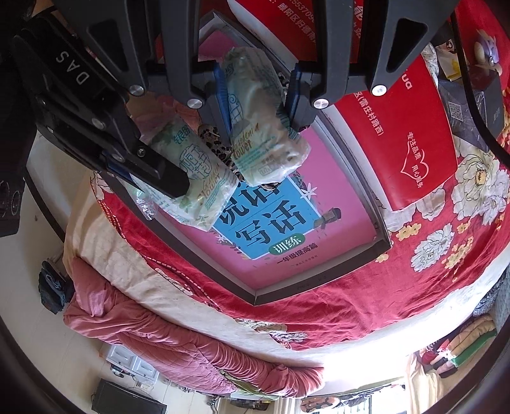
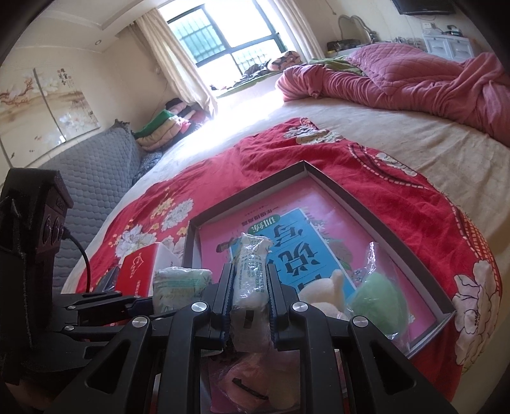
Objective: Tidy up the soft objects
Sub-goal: 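Lower both tissue packs into the pink tray and open both tools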
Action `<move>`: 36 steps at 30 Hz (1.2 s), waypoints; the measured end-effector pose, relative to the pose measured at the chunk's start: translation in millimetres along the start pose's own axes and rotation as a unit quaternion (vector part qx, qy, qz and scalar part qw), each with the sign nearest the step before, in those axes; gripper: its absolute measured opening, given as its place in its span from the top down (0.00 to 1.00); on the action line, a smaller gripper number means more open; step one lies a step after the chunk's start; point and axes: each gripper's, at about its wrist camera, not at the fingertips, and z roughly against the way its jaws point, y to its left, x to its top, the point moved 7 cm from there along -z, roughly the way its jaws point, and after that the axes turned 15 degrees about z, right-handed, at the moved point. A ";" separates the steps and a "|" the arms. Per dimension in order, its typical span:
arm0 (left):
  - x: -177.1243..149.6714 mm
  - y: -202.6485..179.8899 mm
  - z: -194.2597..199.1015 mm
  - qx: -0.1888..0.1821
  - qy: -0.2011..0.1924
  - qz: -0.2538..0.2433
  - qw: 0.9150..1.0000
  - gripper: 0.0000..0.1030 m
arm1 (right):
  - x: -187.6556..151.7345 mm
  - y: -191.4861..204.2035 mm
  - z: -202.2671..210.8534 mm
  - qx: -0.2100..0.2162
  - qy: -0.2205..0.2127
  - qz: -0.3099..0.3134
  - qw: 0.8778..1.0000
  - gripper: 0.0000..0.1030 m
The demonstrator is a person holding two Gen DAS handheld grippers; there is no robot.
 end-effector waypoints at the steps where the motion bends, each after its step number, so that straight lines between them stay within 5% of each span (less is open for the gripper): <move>1: 0.5 0.0 -0.8 0.001 0.001 0.000 1.000 0.70 | -1.6 -2.3 -1.3 -0.001 0.003 -0.006 1.000 0.80; 19: 1.8 -12.8 -17.8 0.040 0.014 -0.033 0.999 0.64 | -5.5 -28.5 10.9 -0.036 -0.008 -0.039 0.999 0.69; 30: 0.1 -18.5 -14.9 0.015 0.017 -0.026 0.999 0.49 | -5.0 -43.7 30.5 -0.058 -0.028 -0.053 0.996 0.67; 36: 0.8 -13.5 -10.4 0.010 0.014 -0.015 1.000 0.43 | -9.8 -54.3 37.0 -0.066 -0.031 -0.067 0.995 0.58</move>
